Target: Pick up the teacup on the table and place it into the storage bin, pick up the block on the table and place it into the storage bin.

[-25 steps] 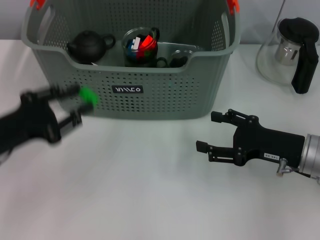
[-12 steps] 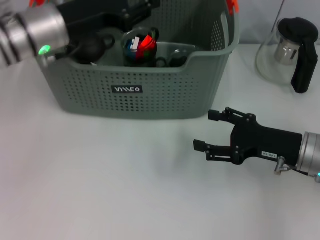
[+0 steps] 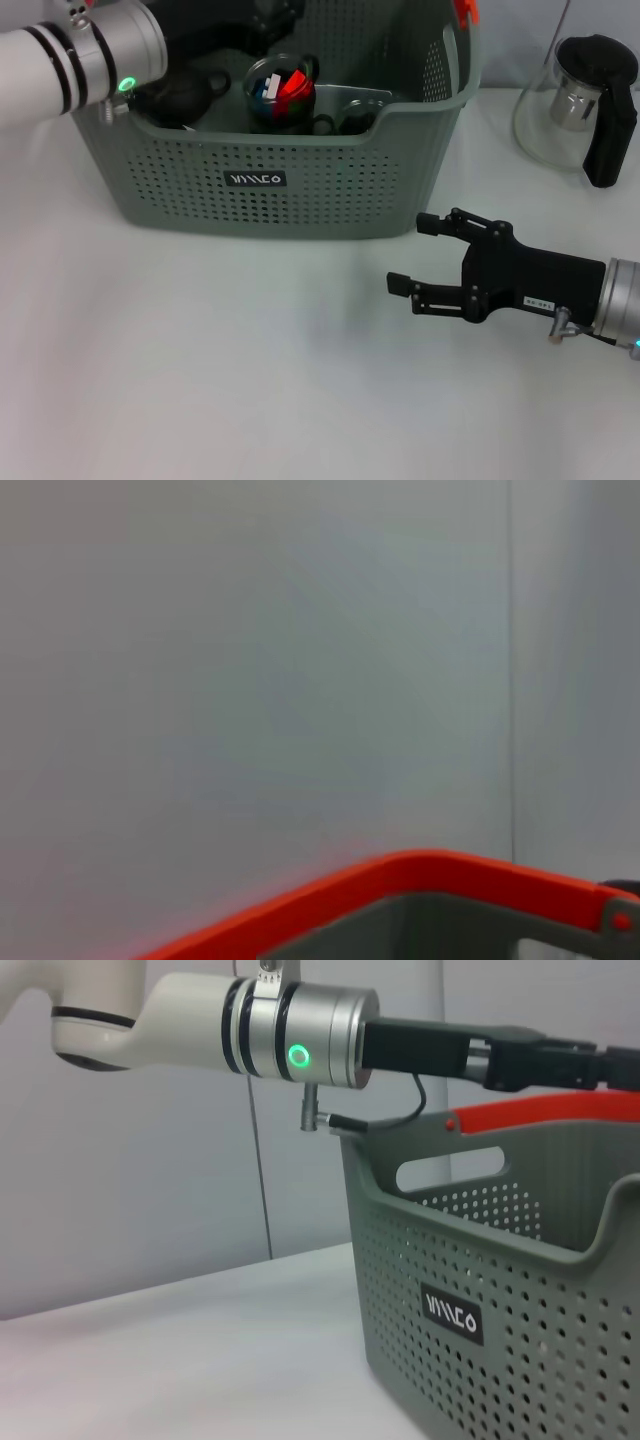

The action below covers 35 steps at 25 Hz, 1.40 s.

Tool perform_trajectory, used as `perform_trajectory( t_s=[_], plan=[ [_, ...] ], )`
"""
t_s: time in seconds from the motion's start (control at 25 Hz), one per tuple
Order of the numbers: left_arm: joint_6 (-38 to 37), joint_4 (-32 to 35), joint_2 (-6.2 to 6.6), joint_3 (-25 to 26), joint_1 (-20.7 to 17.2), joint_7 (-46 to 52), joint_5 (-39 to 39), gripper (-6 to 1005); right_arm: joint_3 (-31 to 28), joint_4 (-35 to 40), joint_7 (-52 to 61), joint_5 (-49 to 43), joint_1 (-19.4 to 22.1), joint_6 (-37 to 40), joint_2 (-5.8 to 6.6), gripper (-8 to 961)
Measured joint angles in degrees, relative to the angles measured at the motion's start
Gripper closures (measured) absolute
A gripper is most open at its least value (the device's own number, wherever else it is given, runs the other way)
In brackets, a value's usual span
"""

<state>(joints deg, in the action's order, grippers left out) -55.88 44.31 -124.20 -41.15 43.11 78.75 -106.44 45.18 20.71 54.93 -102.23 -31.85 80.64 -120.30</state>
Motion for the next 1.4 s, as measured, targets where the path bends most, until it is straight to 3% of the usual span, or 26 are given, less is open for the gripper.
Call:
perform_trajectory(
  t_s=[0.2, 0.4, 0.52, 0.68, 0.8, 1.08, 1.24, 1.4],
  plan=[
    [2.55, 0.24, -0.1, -2.25, -0.44, 2.3, 0.49, 507, -0.01, -0.01, 0.0, 0.8, 0.04, 0.02, 0.1, 11],
    [-0.23, 0.5, 0.03, -1.67, -2.14, 2.76, 7.67, 416, -0.01, -0.06, 0.0, 0.92, 0.2, 0.1, 0.03, 12],
    [-8.79, 0.31, 0.79, -1.01, -4.7, 6.44, 14.38, 327, -0.01, -0.09, 0.52, 1.66, 0.47, 0.39, -0.02, 12],
    [-24.31, -3.26, 3.1, 0.55, -7.92, 13.23, 18.65, 227, -0.01, -0.11, 3.96, 4.85, 0.82, 1.62, 0.13, 11],
    [-31.76, -5.82, 3.34, 4.01, -10.75, 13.85, 15.22, 194, -0.06, -0.2, 6.66, 6.74, 1.01, 2.88, 0.22, 12],
    [-41.41, -7.58, 1.61, 8.45, -18.65, 4.84, 0.81, 183, -2.18, -4.82, 8.75, 7.63, 1.32, 3.21, 0.03, 11],
    [-42.73, -8.07, 2.49, 9.46, -17.72, 4.31, -8.31, 179, -1.1, -6.06, 7.92, 5.77, 1.36, 3.09, 0.01, 11],
    [-35.3, -9.39, 2.31, 9.61, -16.86, -6.04, -12.62, 176, -0.23, -7.12, 2.21, 4.22, 1.33, 2.2, -0.04, 12]
  ],
)
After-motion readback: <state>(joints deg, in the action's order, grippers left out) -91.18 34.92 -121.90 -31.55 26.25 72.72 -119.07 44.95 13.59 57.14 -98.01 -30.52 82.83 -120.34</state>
